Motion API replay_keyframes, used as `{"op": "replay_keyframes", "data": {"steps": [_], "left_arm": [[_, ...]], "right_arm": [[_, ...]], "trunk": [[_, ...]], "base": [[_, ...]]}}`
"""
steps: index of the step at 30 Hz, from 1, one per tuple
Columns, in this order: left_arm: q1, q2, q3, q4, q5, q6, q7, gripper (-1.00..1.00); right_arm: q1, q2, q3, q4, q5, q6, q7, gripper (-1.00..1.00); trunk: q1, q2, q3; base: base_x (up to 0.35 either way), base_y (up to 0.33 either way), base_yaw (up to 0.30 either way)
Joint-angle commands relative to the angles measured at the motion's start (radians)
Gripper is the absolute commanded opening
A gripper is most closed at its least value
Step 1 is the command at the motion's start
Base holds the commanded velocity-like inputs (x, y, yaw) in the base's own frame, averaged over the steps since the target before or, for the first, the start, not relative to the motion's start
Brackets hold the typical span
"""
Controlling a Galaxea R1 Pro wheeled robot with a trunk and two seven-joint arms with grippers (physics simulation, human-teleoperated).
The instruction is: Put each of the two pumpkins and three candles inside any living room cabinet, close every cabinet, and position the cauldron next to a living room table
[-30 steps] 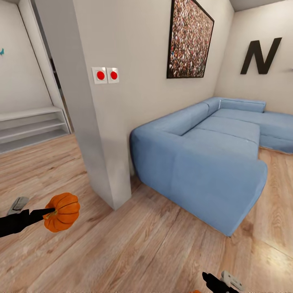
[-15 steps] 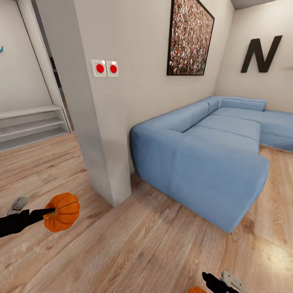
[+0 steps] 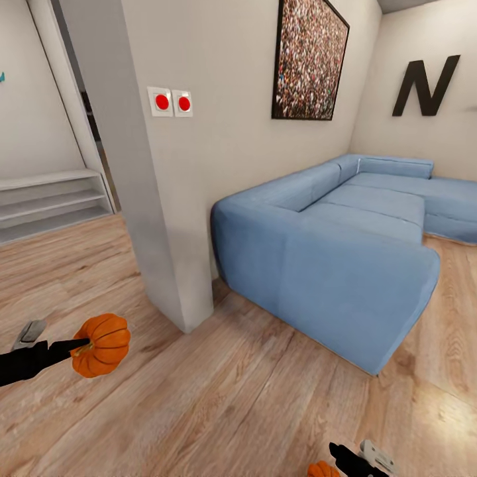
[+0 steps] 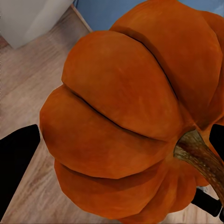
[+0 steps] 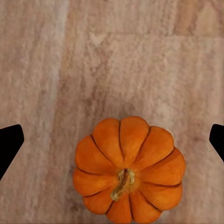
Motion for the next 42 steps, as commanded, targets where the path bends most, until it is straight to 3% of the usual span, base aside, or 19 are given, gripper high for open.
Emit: {"op": "replay_keyframes", "data": {"steps": [1,17,32,38,42], "left_arm": [[-0.001,0.000,0.001,0.000,-0.004,0.004,-0.005,-1.00],[-0.001,0.000,0.001,0.002,-0.005,0.004,-0.005,-1.00],[-0.001,0.000,-0.001,0.000,-0.007,0.004,-0.005,-1.00],[-0.001,0.000,-0.001,0.001,-0.007,0.004,-0.005,-1.00],[-0.001,0.000,-0.001,0.001,-0.006,0.004,-0.005,-1.00]], "right_arm": [[0.000,0.000,-0.004,-0.002,-0.007,0.006,0.002,1.00],[0.000,0.001,-0.004,-0.003,-0.007,0.006,0.002,1.00],[0.000,0.001,-0.004,-0.003,-0.007,0.006,0.005,1.00],[0.000,0.001,-0.004,-0.004,-0.006,0.006,0.044,1.00],[0.000,0.000,-0.004,-0.004,-0.005,0.004,0.110,1.00]], "trunk": [[0.000,0.000,-0.001],[0.000,0.000,-0.001],[0.000,0.000,-0.001],[0.000,0.000,-0.001],[0.000,0.000,-0.001]], "base": [[0.000,0.000,0.000],[-0.058,-0.004,0.000],[-0.043,-0.168,0.000],[-0.058,-0.115,0.000],[-0.037,-0.051,0.000]]}}
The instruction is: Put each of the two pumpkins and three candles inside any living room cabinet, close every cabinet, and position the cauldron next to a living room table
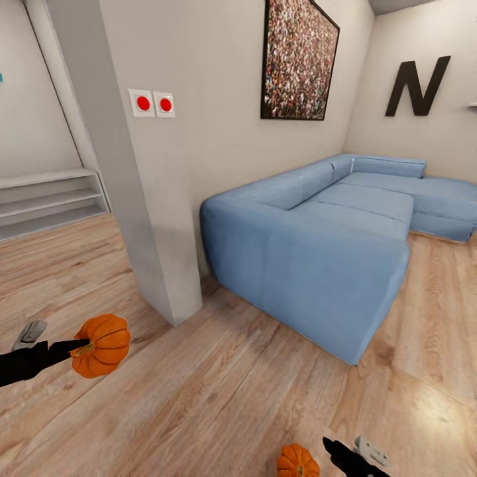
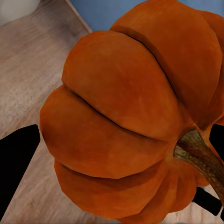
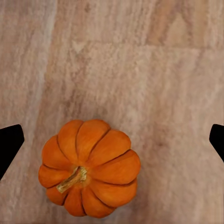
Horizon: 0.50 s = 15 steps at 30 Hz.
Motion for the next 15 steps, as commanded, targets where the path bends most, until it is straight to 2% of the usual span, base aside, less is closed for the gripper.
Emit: {"op": "replay_keyframes", "data": {"steps": [1,5,10,15], "left_arm": [[-0.001,0.000,0.001,0.000,-0.001,0.005,-0.005,-1.00],[-0.001,0.000,0.001,0.000,0.000,0.005,-0.005,-1.00],[-0.001,0.000,0.003,0.000,0.001,0.005,-0.005,-1.00],[-0.001,0.000,0.004,0.000,0.001,0.005,-0.005,-1.00]], "right_arm": [[0.000,0.000,-0.006,-0.001,-0.006,0.006,0.024,1.00],[0.000,0.000,-0.006,0.000,-0.005,0.006,0.085,1.00],[0.000,0.000,-0.006,0.000,-0.006,-0.021,0.120,1.00],[0.000,-0.001,-0.008,0.001,-0.008,-0.046,0.217,1.00]], "trunk": [[0.000,0.000,-0.001],[0.000,0.000,-0.001],[0.019,-0.035,-0.017],[0.028,-0.050,-0.034]], "base": [[-0.011,-0.015,0.000],[-0.004,-0.005,0.000],[0.000,-0.001,0.000],[0.000,0.000,0.000]]}}
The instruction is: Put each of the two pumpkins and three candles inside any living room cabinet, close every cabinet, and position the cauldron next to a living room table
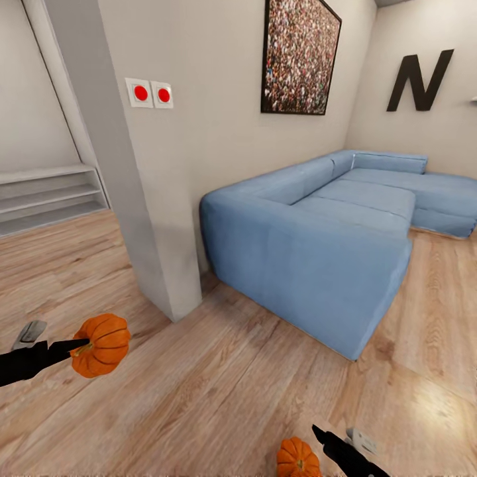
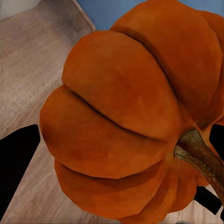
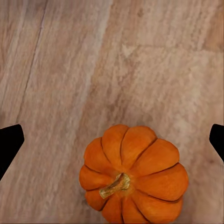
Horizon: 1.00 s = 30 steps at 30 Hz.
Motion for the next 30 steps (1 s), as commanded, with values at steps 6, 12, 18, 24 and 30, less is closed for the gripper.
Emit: {"op": "replay_keyframes", "data": {"steps": [6,12,18,24,30], "left_arm": [[-0.001,0.000,0.001,0.000,0.000,0.005,-0.005,-1.00],[-0.001,0.000,0.001,0.000,-0.001,0.005,-0.005,-1.00],[-0.001,0.000,0.001,0.000,-0.001,0.005,-0.005,-1.00],[-0.001,0.000,0.001,0.000,-0.001,0.005,-0.005,-1.00],[-0.001,0.000,0.001,0.000,-0.001,0.005,-0.005,-1.00]], "right_arm": [[-0.001,0.000,-0.004,0.001,-0.008,0.011,0.031,1.00],[-0.001,0.001,-0.003,0.000,-0.006,0.014,0.024,1.00],[-0.001,0.002,-0.003,-0.001,-0.005,0.015,0.024,1.00],[-0.001,0.001,-0.003,-0.001,-0.006,0.015,0.033,1.00],[-0.001,0.001,-0.003,-0.001,-0.006,0.004,0.045,1.00]], "trunk": [[0.002,-0.002,-0.024],[0.005,-0.003,-0.047],[0.008,-0.005,-0.071],[0.011,-0.006,-0.094],[0.013,-0.007,-0.117]], "base": [[0.000,0.000,0.000],[0.000,0.000,0.000],[0.000,0.000,0.000],[0.000,0.000,0.000],[0.000,0.000,0.000]]}}
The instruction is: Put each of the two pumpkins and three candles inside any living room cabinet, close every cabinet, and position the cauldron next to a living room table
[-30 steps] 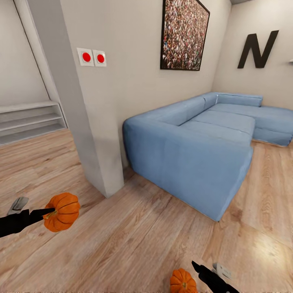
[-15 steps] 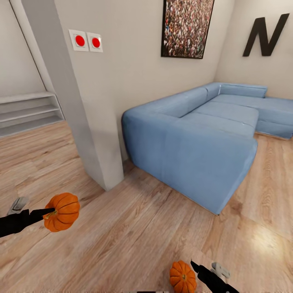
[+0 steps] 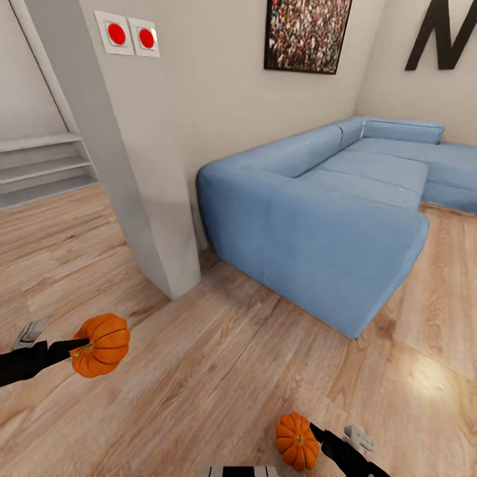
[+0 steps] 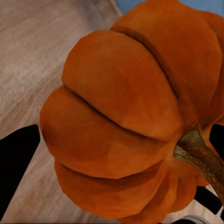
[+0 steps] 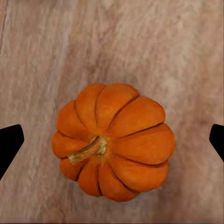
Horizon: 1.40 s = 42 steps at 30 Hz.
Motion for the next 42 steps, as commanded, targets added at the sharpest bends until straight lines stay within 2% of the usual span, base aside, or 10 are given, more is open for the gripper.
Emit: {"op": "replay_keyframes", "data": {"steps": [1,9,11,16,19,28,31,34,38,42], "left_arm": [[-0.001,0.000,0.001,0.000,0.000,0.005,-0.006,-1.00],[-0.001,0.002,0.002,-0.001,0.004,0.005,-0.014,-1.00],[-0.001,0.006,0.002,0.000,0.005,0.005,-0.048,-1.00],[0.022,0.048,0.002,0.002,0.003,0.005,-0.160,-1.00],[0.031,0.056,0.002,0.002,-0.003,0.005,-0.201,-1.00],[0.033,0.058,0.002,0.002,-0.004,0.005,-0.212,-1.00],[0.033,0.057,0.001,0.002,-0.004,0.005,-0.212,-1.00],[0.033,0.057,0.001,0.002,-0.005,0.005,-0.212,-1.00],[0.033,0.058,0.002,0.002,-0.004,0.005,-0.212,-1.00],[0.033,0.057,0.001,0.002,-0.005,0.005,-0.212,-1.00]], "right_arm": [[-0.001,0.000,-0.004,0.001,-0.008,0.001,0.015,1.00],[-0.001,-0.005,-0.005,0.001,-0.009,0.000,0.142,1.00],[-0.001,-0.006,-0.005,0.001,-0.009,0.000,0.150,1.00],[-0.001,-0.007,-0.005,0.001,-0.009,-0.001,0.156,1.00],[-0.001,-0.007,-0.005,0.001,-0.009,-0.002,0.156,1.00],[-0.001,-0.007,-0.005,0.001,-0.009,-0.004,0.158,1.00],[-0.001,-0.008,-0.005,0.001,-0.010,-0.018,0.160,1.00],[-0.001,-0.010,-0.005,0.001,-0.036,-0.053,0.187,1.00],[-0.001,-0.021,-0.004,0.001,-0.086,-0.067,0.256,1.00],[-0.001,-0.026,-0.004,0.002,-0.100,-0.070,0.276,1.00]], "trunk": [[0.000,-0.001,-0.005],[0.004,-0.002,-0.036],[0.005,-0.003,-0.043],[0.007,-0.004,-0.063],[0.008,-0.005,-0.074],[0.012,-0.007,-0.109],[0.012,-0.007,-0.109],[0.012,-0.007,-0.109],[0.014,-0.008,-0.125],[0.015,-0.008,-0.128]], "base": [[0.000,0.000,0.000],[0.000,0.000,0.000],[0.000,0.000,0.000],[0.000,0.000,0.000],[0.000,0.000,0.000],[0.000,0.000,0.000],[0.000,0.000,0.000],[0.000,0.000,0.000],[0.000,0.000,0.000],[0.000,0.000,0.000]]}}
